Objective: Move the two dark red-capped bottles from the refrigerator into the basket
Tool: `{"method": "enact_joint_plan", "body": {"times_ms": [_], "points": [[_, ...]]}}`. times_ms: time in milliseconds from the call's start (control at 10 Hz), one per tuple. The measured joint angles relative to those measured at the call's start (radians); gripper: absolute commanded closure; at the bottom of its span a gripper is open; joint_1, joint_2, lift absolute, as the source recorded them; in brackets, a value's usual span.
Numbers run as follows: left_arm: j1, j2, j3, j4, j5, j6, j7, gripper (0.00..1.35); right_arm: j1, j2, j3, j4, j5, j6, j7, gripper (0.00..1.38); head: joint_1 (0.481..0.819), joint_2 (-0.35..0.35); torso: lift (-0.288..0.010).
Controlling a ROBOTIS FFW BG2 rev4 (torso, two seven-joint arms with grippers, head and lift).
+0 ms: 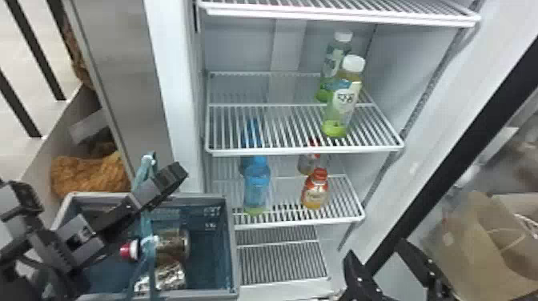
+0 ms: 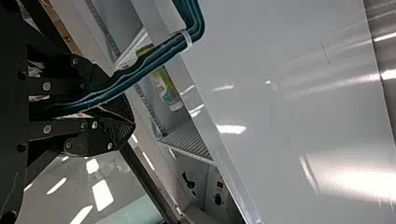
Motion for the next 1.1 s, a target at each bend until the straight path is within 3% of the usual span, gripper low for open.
{"method": "enact_joint_plan", "body": {"times_ms": [1100], "points": [[-0.012,-0.007,-0.004,0.000,0.006,-0.008,0.000,1.20,0.012,0.006,-0.010,-0.009,-0.002,0.007,0.002,0.15,0.695,-0.139,-0.034]]}}
